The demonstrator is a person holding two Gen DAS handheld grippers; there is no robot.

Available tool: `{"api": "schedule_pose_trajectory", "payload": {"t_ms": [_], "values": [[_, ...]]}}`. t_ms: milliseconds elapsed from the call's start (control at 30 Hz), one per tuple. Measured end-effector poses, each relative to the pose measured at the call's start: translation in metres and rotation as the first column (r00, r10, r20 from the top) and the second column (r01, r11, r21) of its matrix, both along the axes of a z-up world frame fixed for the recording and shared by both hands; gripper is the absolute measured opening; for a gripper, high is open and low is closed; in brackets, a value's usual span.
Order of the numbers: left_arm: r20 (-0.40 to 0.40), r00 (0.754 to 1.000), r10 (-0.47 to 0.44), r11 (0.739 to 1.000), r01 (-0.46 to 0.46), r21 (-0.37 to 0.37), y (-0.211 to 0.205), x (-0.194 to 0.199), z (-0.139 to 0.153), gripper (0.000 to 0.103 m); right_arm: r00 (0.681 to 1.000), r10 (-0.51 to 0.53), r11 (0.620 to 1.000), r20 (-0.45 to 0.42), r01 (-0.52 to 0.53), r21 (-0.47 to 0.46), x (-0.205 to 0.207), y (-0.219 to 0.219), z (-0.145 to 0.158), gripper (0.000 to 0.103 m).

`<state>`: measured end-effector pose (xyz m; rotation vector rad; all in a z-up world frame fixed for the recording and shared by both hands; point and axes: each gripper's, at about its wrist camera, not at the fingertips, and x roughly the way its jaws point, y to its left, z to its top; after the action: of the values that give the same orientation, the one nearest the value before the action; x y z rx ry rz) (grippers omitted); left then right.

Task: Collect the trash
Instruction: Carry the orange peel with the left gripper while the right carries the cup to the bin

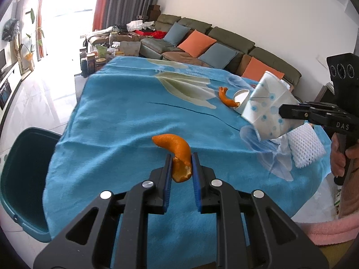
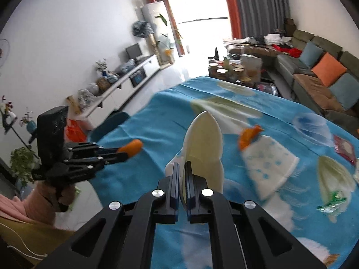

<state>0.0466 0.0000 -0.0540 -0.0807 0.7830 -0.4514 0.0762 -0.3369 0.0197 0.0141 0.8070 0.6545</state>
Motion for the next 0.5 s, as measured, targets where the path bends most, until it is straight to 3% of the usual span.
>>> {"api": "schedule_pose_trajectory", "payload": {"t_ms": [500], "values": [[0.072, 0.990, 0.125, 0.991, -0.127, 0.028, 0.054, -0.025, 0.024, 0.017, 0.990, 0.140, 0.978, -0.027, -0.134, 0.158, 0.017, 0.081, -0.007, 0.004]]}}
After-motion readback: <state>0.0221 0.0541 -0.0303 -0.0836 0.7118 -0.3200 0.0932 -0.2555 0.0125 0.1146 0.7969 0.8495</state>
